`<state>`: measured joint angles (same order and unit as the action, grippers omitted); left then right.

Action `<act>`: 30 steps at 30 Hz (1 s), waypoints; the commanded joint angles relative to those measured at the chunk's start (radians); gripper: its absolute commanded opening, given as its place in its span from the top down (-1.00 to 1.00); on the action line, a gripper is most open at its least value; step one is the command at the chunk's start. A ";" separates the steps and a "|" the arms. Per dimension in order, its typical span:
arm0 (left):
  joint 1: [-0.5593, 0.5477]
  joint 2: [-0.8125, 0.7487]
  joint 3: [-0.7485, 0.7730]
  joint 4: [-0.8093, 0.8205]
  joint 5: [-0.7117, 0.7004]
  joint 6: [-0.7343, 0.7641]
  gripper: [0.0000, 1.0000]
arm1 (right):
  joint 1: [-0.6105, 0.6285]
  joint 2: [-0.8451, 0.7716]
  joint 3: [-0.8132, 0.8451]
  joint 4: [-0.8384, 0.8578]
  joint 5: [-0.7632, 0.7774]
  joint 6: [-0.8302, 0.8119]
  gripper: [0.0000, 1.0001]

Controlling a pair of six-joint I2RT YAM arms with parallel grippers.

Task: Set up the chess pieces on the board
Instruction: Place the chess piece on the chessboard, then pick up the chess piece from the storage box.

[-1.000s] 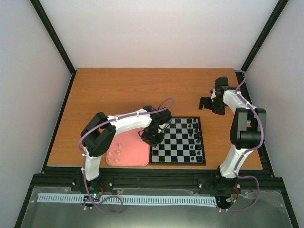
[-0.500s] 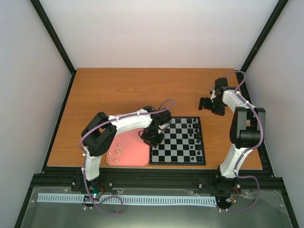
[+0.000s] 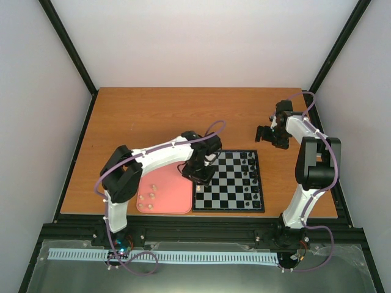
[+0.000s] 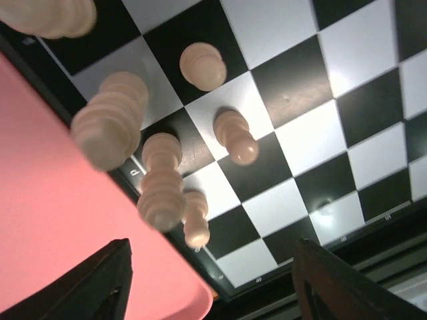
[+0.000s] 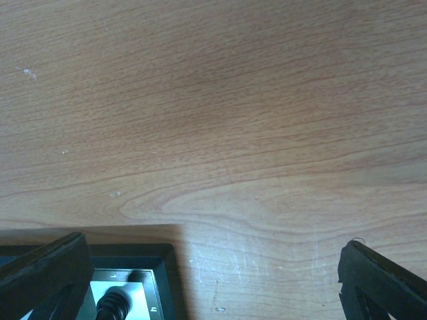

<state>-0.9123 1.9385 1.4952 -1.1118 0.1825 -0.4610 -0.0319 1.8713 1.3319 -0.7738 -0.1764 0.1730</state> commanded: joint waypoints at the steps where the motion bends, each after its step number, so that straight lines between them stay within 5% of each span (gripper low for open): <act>1: -0.014 -0.102 0.072 -0.076 -0.043 0.015 -0.42 | 0.009 -0.005 0.011 -0.002 0.002 -0.009 -1.00; 10: 0.101 -0.294 -0.031 -0.143 -0.187 -0.061 -0.98 | 0.009 -0.014 0.013 -0.002 -0.006 -0.007 -1.00; 20: 0.434 -0.532 -0.426 -0.060 -0.151 -0.152 -0.89 | 0.010 -0.015 0.022 -0.005 -0.016 -0.008 -1.00; 30: 0.454 -0.467 -0.546 0.058 -0.067 -0.134 -0.34 | 0.009 -0.010 0.015 0.001 -0.021 -0.006 -1.00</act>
<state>-0.4648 1.4380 0.9363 -1.1305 0.0868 -0.6025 -0.0311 1.8713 1.3327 -0.7738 -0.1944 0.1726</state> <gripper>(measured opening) 0.703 0.999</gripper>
